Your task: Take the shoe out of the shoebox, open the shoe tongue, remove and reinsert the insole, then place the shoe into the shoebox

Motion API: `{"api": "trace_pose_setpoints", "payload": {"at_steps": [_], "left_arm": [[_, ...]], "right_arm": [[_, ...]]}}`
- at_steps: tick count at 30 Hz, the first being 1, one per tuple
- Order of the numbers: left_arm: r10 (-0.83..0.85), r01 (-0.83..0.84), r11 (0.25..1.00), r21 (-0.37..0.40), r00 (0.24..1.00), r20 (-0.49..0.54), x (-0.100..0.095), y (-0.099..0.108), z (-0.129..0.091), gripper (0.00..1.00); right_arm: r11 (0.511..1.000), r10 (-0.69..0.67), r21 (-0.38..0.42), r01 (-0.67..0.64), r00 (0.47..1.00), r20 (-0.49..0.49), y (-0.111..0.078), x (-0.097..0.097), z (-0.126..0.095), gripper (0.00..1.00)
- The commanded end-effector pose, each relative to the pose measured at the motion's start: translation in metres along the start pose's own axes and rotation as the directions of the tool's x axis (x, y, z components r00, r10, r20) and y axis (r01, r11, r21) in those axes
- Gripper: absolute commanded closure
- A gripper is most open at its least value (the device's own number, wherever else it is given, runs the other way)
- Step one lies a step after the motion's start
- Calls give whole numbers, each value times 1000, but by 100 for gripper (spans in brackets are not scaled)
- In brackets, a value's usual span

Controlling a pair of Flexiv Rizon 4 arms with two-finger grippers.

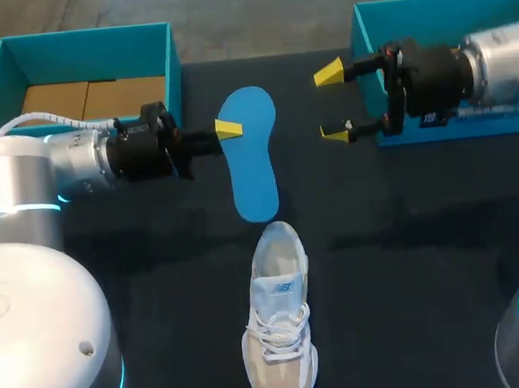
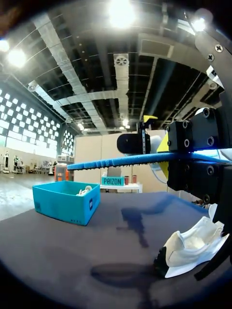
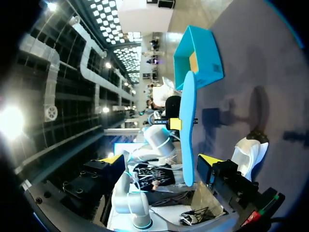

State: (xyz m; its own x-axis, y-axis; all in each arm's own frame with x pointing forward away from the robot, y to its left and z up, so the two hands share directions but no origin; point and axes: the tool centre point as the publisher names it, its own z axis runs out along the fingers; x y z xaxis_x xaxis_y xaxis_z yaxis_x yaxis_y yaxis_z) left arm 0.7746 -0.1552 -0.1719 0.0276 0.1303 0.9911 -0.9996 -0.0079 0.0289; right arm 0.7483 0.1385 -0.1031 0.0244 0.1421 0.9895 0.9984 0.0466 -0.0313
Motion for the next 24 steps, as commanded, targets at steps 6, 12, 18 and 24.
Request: {"api": "trace_pose_setpoints", "payload": {"at_steps": [6,12,18,24], "left_arm": [[0,0,1000,0,1000,2,0,0,0,100],[0,0,1000,0,1000,2,0,0,0,100],[0,0,1000,0,1000,2,0,0,0,100],[0,0,1000,0,1000,2,0,0,0,100]], "right_arm": [[998,10,43,-37,864,504,3,62,2,0],[992,34,59,-115,673,739,4,86,14,0],[987,45,46,-153,545,837,3,97,20,0],[988,56,8,-155,403,914,-3,112,31,0]]}}
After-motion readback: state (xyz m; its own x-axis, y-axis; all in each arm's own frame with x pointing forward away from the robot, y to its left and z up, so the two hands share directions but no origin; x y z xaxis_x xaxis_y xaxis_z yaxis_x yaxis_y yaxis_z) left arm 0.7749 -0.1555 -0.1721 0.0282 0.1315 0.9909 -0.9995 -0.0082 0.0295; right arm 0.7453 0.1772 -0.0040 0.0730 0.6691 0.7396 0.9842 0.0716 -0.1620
